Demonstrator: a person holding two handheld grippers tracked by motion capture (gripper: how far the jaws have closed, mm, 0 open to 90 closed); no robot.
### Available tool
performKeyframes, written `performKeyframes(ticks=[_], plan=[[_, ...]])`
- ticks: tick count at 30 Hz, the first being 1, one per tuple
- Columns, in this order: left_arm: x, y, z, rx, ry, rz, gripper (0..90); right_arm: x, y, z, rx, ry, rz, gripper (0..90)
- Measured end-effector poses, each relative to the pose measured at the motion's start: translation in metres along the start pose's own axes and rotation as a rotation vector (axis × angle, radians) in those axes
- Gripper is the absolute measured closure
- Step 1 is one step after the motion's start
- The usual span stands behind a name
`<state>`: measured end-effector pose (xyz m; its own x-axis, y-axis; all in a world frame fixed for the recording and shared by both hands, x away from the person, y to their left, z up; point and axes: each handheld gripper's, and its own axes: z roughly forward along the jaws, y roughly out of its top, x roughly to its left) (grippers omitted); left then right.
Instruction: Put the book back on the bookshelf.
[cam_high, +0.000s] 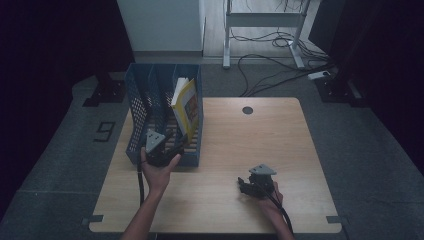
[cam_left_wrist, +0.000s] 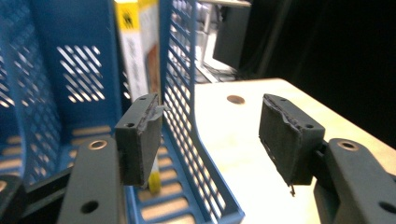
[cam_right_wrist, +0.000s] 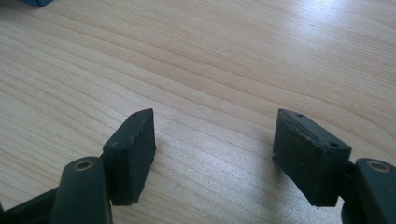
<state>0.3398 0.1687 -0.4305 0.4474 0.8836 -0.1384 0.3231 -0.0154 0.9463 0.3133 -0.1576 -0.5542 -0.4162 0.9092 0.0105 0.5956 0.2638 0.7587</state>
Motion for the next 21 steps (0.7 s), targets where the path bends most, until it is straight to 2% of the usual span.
performKeyframes(ticks=[7, 14, 15, 16, 19, 21], plan=[[-0.003, -0.019, -0.014, 0.033, -0.052, 0.004, 37.2, 0.000, 0.000, 0.000, 0.000, 0.000, -0.001, 29.1], [-0.001, -0.039, -0.023, 0.092, -0.138, -0.031, 33.4, 0.000, 0.000, 0.000, 0.000, 0.000, -0.001, 29.1], [-0.001, -0.039, -0.023, 0.092, -0.138, -0.031, 33.2, 0.000, 0.000, 0.000, 0.000, -0.001, -0.001, 29.0], [-0.002, -0.049, -0.024, 0.116, -0.148, -0.030, 33.1, 0.000, 0.000, 0.000, 0.000, -0.001, -0.001, 29.0], [-0.003, -0.057, -0.025, 0.132, -0.158, -0.034, 33.1, 0.000, 0.000, 0.000, 0.000, -0.001, 0.000, 28.9], [-0.005, -0.066, -0.028, 0.122, -0.158, -0.032, 34.2, 0.000, 0.000, 0.000, 0.000, -0.001, -0.001, 28.9]])
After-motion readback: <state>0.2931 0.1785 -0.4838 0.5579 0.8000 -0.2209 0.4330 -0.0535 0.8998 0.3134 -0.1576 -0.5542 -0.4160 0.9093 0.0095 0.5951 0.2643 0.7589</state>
